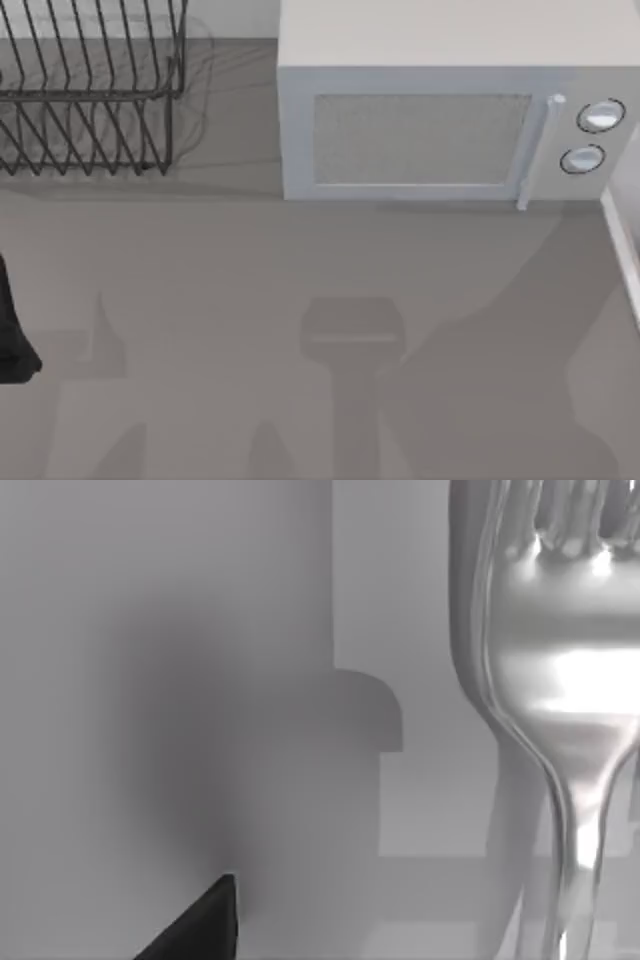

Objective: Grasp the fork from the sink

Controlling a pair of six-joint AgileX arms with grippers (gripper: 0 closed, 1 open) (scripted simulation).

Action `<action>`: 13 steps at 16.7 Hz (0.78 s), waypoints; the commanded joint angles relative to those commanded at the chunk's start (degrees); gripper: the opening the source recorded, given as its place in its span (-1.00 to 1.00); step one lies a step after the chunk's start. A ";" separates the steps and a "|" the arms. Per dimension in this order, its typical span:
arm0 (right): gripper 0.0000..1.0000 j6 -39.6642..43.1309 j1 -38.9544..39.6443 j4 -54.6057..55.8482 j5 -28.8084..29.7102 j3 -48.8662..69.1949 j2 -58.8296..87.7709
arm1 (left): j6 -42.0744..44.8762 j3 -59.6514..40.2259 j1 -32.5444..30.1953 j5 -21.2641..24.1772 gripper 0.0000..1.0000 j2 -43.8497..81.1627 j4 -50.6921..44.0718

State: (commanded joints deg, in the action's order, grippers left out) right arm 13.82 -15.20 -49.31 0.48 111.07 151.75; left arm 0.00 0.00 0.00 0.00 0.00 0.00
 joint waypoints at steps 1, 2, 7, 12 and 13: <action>0.70 0.00 0.00 0.00 0.00 0.00 0.00 | 0.00 0.00 0.00 0.00 1.00 0.00 0.00; 0.55 0.00 0.00 0.00 0.00 0.00 0.00 | 0.00 0.00 0.00 0.00 1.00 0.00 0.00; -0.21 0.00 0.00 0.00 0.00 0.00 0.00 | 0.00 0.00 0.00 0.00 1.00 0.00 0.00; -0.96 0.00 0.00 0.00 0.00 0.00 0.00 | 0.00 0.00 0.00 0.00 1.00 0.00 0.00; -1.00 0.00 0.00 0.00 0.00 0.00 0.00 | 0.00 0.00 0.00 0.00 1.00 0.00 0.00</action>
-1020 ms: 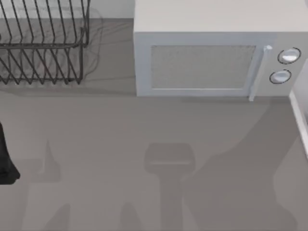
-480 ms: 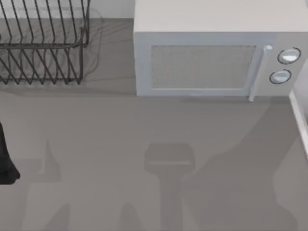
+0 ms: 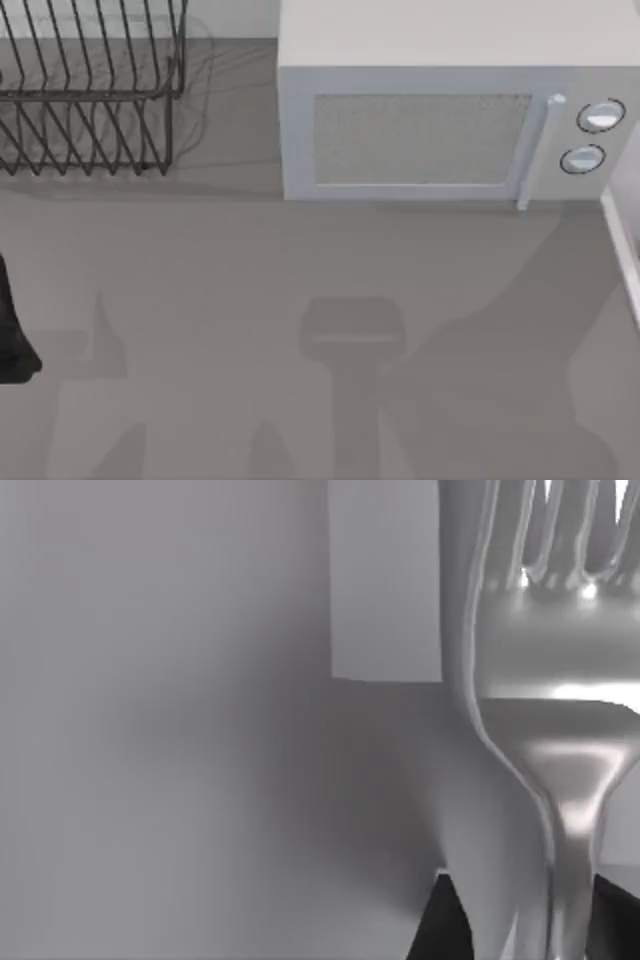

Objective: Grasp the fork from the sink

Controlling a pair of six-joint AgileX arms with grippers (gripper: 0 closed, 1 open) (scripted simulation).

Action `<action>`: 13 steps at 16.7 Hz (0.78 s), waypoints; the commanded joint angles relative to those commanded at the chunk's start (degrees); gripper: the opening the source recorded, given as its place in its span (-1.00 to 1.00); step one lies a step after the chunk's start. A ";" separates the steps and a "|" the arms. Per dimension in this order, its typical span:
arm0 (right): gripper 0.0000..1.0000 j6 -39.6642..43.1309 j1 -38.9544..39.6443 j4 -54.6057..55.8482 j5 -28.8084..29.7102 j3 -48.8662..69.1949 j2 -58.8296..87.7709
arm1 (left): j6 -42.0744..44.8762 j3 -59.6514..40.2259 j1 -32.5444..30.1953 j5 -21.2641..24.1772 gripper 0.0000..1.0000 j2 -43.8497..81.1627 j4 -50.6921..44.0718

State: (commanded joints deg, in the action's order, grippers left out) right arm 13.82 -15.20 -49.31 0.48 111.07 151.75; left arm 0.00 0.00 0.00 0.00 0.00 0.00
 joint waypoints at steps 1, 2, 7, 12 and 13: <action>-1.00 0.00 0.00 0.00 0.00 0.00 0.00 | 0.00 0.00 0.00 0.00 1.00 0.00 0.00; -1.00 0.00 0.00 0.00 0.00 0.00 0.00 | 0.00 0.00 0.00 0.00 1.00 0.00 0.00; -1.00 0.00 0.00 0.00 0.00 0.00 0.00 | 0.00 0.00 0.00 0.00 1.00 0.00 0.00; -1.00 -0.49 0.12 -4.91 -0.64 4.26 -3.51 | 0.00 0.00 0.00 0.00 1.00 0.00 0.00; -1.00 -0.46 0.10 -7.48 -0.65 6.12 -4.13 | 0.00 0.00 0.00 0.00 1.00 0.00 0.00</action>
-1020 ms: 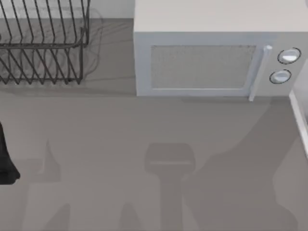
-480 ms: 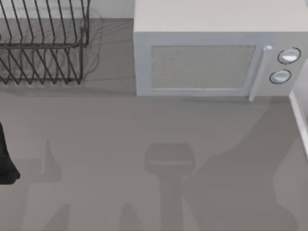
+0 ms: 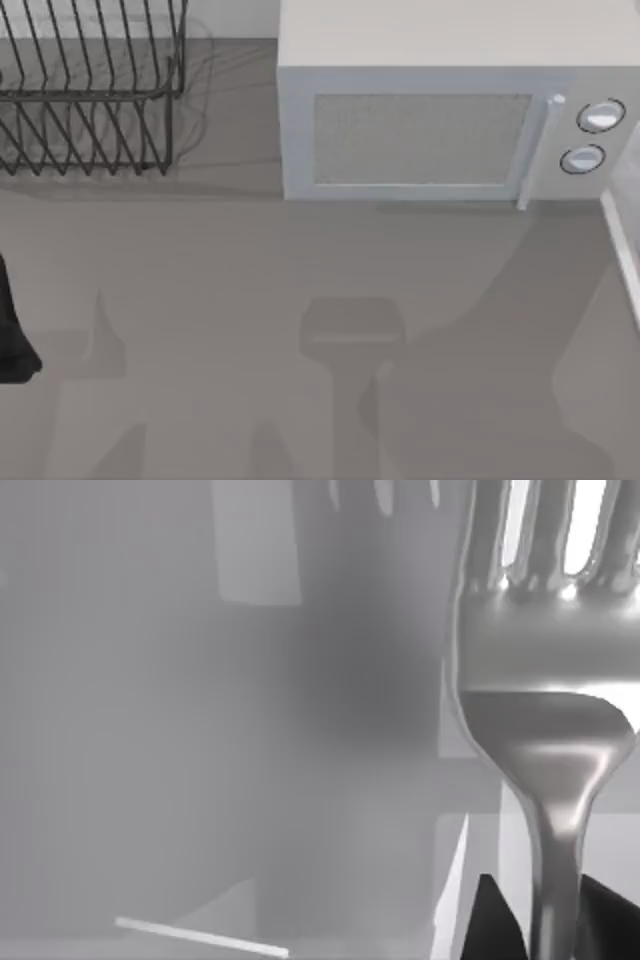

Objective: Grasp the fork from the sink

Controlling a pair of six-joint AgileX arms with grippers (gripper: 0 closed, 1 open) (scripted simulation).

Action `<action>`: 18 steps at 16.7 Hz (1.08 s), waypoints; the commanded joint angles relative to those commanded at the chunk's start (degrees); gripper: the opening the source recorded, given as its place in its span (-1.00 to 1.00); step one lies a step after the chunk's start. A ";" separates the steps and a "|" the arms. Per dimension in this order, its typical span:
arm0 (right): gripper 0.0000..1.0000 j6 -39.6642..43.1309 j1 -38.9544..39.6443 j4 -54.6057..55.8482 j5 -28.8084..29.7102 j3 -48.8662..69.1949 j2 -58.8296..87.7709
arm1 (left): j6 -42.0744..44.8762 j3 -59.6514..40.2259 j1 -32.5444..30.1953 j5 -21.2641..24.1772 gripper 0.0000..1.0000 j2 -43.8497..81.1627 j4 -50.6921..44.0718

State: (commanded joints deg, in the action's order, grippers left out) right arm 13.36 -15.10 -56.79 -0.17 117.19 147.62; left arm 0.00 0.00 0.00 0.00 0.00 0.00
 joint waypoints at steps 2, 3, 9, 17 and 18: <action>-1.00 0.04 -0.03 -6.58 -0.02 4.23 -1.60 | 0.00 0.00 0.00 0.00 1.00 0.00 0.00; -1.00 0.06 -0.04 -10.12 -0.04 6.44 -2.49 | 0.00 0.00 0.00 0.00 1.00 0.00 0.00; -1.00 0.08 -0.02 -21.06 -0.08 14.40 -6.39 | 0.00 0.00 0.00 0.00 1.00 0.00 0.00; -1.00 -6.32 0.26 -23.91 -0.25 8.67 -12.63 | 0.00 0.00 0.00 0.00 1.00 0.00 0.00; -1.00 -9.33 1.17 -24.94 -0.28 6.15 -15.63 | 0.00 0.00 0.00 0.00 1.00 0.00 0.00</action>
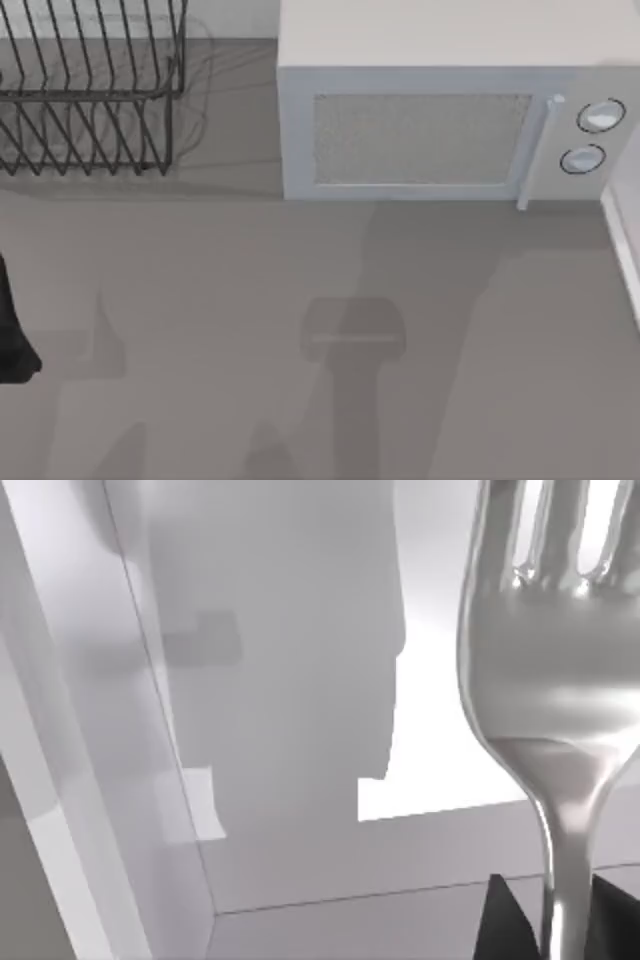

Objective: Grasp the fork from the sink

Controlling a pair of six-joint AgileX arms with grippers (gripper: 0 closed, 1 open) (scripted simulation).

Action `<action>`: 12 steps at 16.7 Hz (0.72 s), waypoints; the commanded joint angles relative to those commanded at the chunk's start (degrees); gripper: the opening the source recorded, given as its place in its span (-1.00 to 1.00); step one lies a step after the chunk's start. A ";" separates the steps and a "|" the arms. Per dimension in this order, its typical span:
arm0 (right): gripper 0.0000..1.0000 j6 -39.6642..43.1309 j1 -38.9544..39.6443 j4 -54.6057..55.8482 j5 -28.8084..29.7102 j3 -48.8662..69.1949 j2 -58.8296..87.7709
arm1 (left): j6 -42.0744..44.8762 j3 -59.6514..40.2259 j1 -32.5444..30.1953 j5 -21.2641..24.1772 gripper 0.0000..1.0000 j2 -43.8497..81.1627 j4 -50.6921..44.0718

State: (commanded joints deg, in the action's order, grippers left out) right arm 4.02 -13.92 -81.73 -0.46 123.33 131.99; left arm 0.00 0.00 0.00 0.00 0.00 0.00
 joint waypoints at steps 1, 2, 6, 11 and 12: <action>-1.00 -3.62 1.48 -0.96 -0.02 -2.92 -3.43 | 0.00 0.00 0.00 0.00 1.00 0.00 0.00; -1.00 -7.75 3.56 -1.81 -0.03 -6.12 -7.11 | 0.00 0.00 0.00 0.00 1.00 0.00 0.00; -1.00 -25.45 17.44 -3.18 0.11 -20.34 -21.89 | 0.00 0.00 0.00 0.00 1.00 0.00 0.00; -1.00 -37.97 38.32 0.38 0.38 -36.15 -34.99 | 0.00 0.00 0.00 0.00 1.00 0.00 0.00; -1.00 -38.86 41.28 1.42 0.41 -38.34 -36.37 | 0.00 0.00 0.00 0.00 1.00 0.00 0.00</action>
State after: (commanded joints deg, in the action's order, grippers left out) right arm -34.83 27.36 -80.31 -0.04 84.99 95.62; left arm 0.00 0.00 0.00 0.00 0.00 0.00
